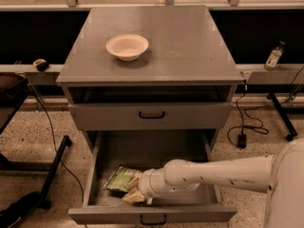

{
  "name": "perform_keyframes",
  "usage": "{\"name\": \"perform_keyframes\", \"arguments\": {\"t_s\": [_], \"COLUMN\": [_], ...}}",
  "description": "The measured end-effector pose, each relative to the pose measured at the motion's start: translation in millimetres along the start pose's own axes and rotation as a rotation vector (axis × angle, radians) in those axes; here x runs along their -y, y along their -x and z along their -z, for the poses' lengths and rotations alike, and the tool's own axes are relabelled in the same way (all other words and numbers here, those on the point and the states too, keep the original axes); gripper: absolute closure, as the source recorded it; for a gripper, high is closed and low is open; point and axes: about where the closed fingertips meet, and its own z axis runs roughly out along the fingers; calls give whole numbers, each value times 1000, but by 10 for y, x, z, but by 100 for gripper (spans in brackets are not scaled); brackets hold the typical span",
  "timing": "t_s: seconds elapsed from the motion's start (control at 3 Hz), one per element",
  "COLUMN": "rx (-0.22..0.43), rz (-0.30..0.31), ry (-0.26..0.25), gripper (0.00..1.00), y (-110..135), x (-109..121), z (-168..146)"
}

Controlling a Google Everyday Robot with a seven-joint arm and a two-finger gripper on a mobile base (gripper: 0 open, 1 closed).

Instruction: Pick green jalapeno chip bag from middle drawer and place on counter

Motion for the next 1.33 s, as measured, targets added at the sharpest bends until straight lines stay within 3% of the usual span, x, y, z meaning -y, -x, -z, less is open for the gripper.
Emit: {"name": "perform_keyframes", "arguments": {"t_s": [0.33,0.67,1.0,1.33], "rx": [0,-2,-1,0], "rz": [0,7,12,11], "ry": [0,-12,-35,-36], "gripper": [21,78,78,67], "y": [0,13,21,21], "x": [0,36,115,118], "z": [0,-16,-19,-19]}}
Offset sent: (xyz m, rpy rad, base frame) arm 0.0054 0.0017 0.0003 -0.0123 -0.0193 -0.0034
